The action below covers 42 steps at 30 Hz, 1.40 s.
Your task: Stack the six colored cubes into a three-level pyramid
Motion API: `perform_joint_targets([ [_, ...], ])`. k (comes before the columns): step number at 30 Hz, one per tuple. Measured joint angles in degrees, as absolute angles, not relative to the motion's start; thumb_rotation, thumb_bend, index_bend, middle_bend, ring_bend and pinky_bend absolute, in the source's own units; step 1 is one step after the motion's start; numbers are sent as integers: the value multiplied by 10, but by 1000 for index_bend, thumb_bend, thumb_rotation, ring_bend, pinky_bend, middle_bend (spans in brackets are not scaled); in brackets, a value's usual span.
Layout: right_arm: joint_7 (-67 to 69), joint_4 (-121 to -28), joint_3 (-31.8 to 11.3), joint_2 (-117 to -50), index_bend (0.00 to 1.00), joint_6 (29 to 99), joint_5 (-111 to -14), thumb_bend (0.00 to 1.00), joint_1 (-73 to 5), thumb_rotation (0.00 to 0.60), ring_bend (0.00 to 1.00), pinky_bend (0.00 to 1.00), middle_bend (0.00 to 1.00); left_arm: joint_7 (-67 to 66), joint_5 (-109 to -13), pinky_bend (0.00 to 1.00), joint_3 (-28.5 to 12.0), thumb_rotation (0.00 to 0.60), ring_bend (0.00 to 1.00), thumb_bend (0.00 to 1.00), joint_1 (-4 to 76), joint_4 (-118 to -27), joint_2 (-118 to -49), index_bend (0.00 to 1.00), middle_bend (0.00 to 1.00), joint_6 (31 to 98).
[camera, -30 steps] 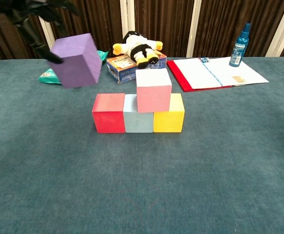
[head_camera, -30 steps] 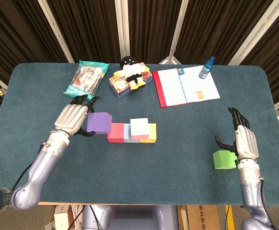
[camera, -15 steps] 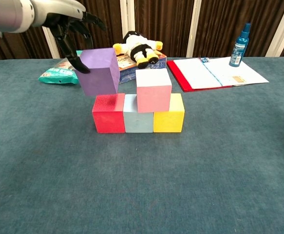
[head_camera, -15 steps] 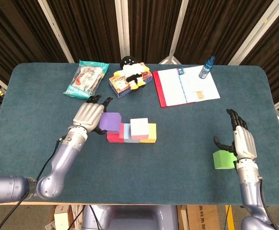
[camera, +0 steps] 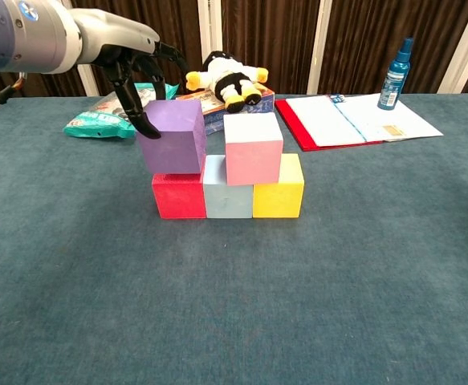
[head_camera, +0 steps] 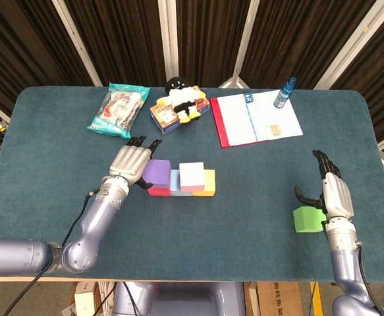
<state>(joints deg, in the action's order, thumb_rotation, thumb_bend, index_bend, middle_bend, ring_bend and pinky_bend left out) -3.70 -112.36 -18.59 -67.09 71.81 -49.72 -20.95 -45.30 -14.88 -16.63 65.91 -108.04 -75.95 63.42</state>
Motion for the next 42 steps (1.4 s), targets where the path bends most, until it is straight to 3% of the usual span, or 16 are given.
perform_joint_targets([
  [18, -33, -1127, -184, -670, 0, 718, -499, 361, -210, 600, 0, 0, 0, -466, -70, 0, -176, 600, 16, 265, 702, -1063, -772, 28, 382, 633],
  [42, -28, -1129, -181, -671, 0, 718, -502, 360, -211, 600, 0, 0, 0, -464, -58, 0, -172, 600, 16, 265, 726, -1040, -791, 28, 385, 629],
])
